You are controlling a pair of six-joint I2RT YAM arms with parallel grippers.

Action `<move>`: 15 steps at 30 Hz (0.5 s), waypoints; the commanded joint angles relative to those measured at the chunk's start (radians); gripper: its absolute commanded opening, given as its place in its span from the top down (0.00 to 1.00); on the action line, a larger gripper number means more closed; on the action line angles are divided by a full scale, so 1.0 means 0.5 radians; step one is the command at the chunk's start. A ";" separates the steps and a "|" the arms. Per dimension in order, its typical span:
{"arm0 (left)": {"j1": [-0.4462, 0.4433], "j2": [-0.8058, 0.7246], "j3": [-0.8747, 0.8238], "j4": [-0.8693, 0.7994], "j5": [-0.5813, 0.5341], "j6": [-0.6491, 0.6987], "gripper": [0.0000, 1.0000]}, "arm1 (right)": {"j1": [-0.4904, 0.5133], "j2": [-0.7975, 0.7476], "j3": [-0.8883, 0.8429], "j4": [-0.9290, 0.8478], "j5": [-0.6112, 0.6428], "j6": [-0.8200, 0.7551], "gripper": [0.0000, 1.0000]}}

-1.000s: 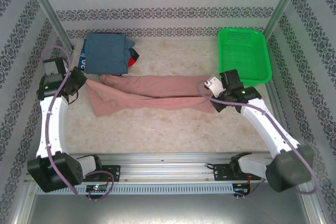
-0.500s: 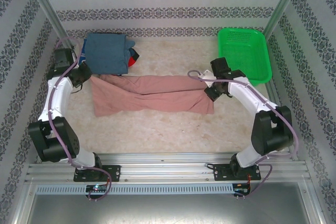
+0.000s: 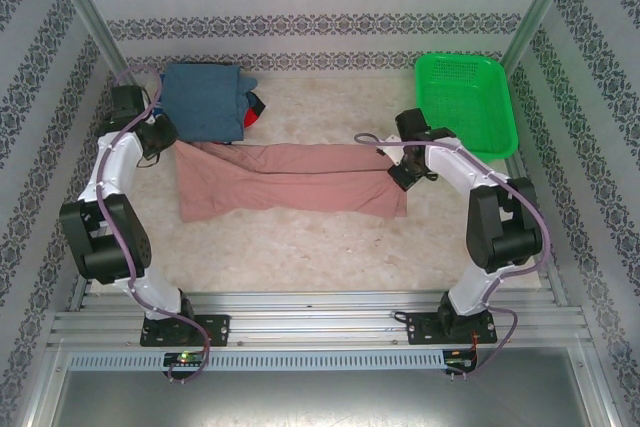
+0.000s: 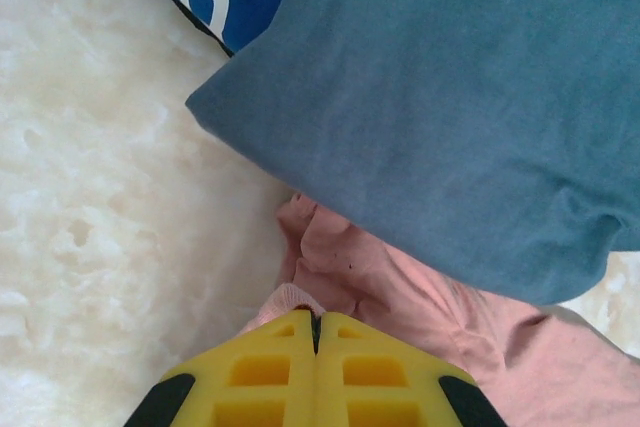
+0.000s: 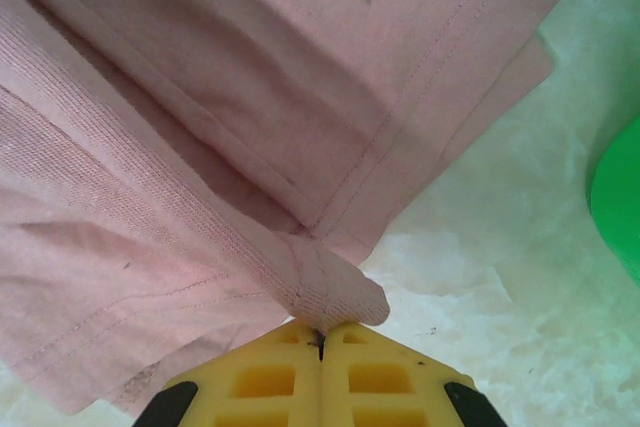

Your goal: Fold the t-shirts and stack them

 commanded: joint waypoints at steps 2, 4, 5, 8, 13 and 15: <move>-0.018 0.070 0.122 0.074 0.012 0.089 1.00 | -0.030 0.083 0.094 0.040 0.105 0.001 1.00; -0.018 0.097 0.141 0.079 0.025 0.093 1.00 | -0.033 0.118 0.110 0.060 0.132 -0.007 1.00; -0.018 0.116 0.154 0.079 0.030 0.097 1.00 | -0.034 0.146 0.127 0.061 0.144 -0.015 1.00; -0.021 0.169 0.175 0.090 0.067 0.096 1.00 | -0.031 0.212 0.171 0.066 0.183 -0.021 1.00; -0.048 0.271 0.218 0.109 0.131 0.090 1.00 | -0.029 0.321 0.240 0.060 0.207 -0.011 1.00; -0.070 0.300 0.235 0.116 0.142 0.085 1.00 | -0.029 0.360 0.266 0.042 0.223 -0.005 1.00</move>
